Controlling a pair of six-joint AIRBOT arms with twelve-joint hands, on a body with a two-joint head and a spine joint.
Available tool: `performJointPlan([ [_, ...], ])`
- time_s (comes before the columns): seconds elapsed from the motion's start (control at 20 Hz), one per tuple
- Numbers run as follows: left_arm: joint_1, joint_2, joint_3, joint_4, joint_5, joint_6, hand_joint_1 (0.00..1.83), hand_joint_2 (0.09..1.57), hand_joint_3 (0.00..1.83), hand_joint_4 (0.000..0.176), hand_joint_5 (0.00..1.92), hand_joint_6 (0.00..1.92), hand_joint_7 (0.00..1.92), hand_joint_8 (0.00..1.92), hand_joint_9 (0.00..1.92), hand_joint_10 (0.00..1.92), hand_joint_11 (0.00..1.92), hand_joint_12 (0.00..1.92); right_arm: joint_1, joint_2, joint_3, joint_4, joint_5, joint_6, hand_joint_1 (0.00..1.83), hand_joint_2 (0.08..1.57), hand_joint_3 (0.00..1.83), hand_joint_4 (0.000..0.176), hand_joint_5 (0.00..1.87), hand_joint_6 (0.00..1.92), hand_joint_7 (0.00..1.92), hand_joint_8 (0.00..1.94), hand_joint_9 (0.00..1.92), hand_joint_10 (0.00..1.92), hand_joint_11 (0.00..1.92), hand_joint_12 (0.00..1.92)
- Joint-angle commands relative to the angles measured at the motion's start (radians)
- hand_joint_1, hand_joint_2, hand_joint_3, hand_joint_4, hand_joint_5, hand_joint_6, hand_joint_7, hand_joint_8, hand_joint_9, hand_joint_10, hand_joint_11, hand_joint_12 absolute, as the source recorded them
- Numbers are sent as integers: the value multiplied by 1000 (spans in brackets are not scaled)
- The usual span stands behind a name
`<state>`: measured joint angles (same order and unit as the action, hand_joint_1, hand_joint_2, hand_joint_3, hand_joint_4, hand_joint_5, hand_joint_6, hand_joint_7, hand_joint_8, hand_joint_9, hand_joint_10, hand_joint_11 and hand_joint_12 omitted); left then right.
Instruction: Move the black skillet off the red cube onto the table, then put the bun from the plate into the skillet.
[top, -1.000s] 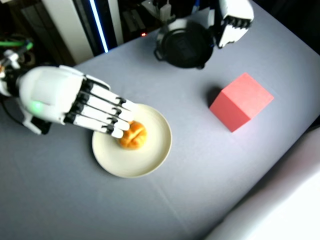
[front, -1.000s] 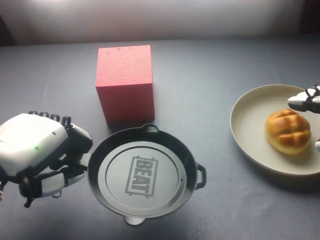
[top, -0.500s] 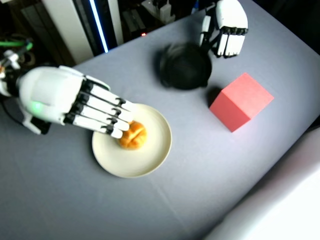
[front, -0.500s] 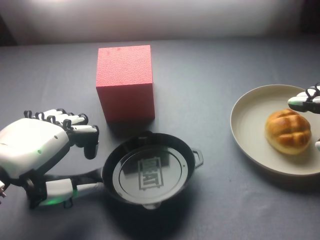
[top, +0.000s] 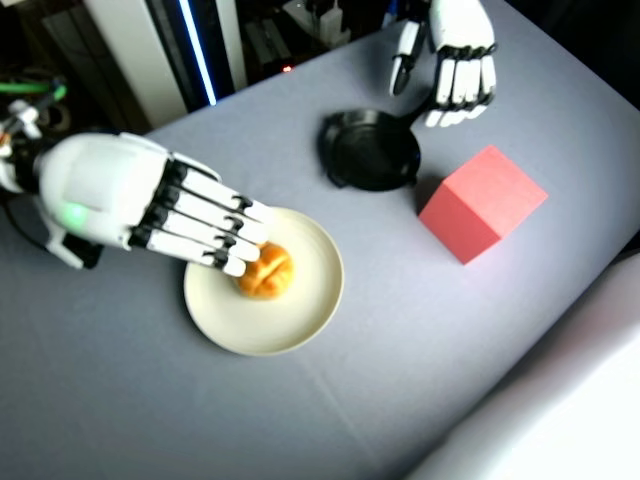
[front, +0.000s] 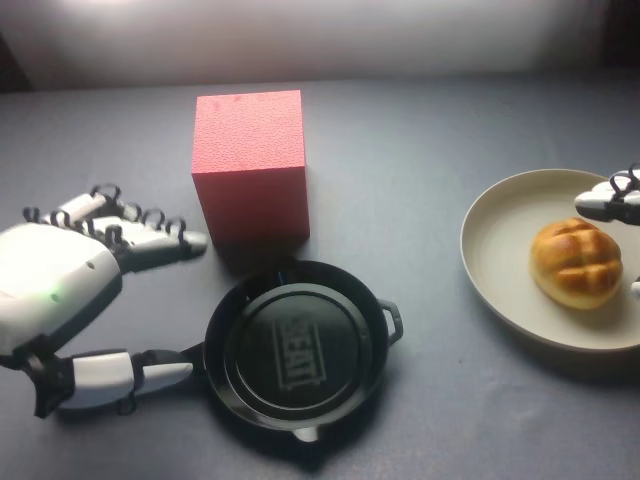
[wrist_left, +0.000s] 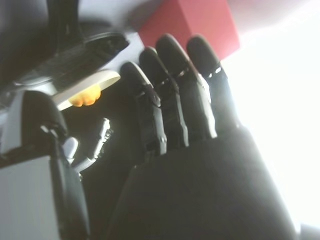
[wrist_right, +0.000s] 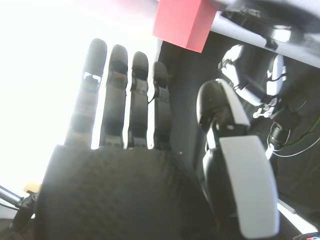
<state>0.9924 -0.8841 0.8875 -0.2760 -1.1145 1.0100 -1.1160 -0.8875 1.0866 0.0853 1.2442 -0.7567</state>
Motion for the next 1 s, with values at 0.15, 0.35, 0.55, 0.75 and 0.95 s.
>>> performJointPlan([
  [0.15, 16, 48, -39, 39, -253, 8, 707, 936, 0, 79, 237, 0, 244, 0, 220, 0, 0, 716, 68, -19, 43, 9, 18, -3, 811, 1166, 0, 0, 483, 2, 499, 2, 488, 6, 172, 980],
  [0.35, 54, 84, -76, 47, -347, 15, 634, 941, 2, 85, 125, 0, 143, 1, 126, 0, 0, 542, 179, -97, 140, -37, -228, -16, 1049, 944, 0, 18, 457, 0, 538, 0, 551, 5, 207, 904],
  [0.55, 54, 80, -78, 52, -359, 15, 662, 948, 3, 60, 138, 2, 125, 1, 117, 5, 0, 531, 243, -140, 186, -78, -379, -60, 1081, 980, 2, 14, 518, 16, 596, 13, 586, 12, 162, 964],
  [0.75, 55, 78, -79, 52, -365, 15, 618, 947, 2, 75, 141, 2, 138, 1, 132, 2, 0, 563, 286, -150, 200, -83, -391, -69, 1355, 1080, 5, 0, 950, 929, 1113, 714, 940, 916, 498, 1207],
  [0.95, 61, 73, -79, 48, -368, 14, 612, 964, 6, 82, 157, 4, 166, 4, 150, 4, 0, 583, 344, -150, 170, -152, -310, -60, 1363, 1145, 2, 0, 944, 966, 894, 1167, 790, 1333, 535, 1385],
])
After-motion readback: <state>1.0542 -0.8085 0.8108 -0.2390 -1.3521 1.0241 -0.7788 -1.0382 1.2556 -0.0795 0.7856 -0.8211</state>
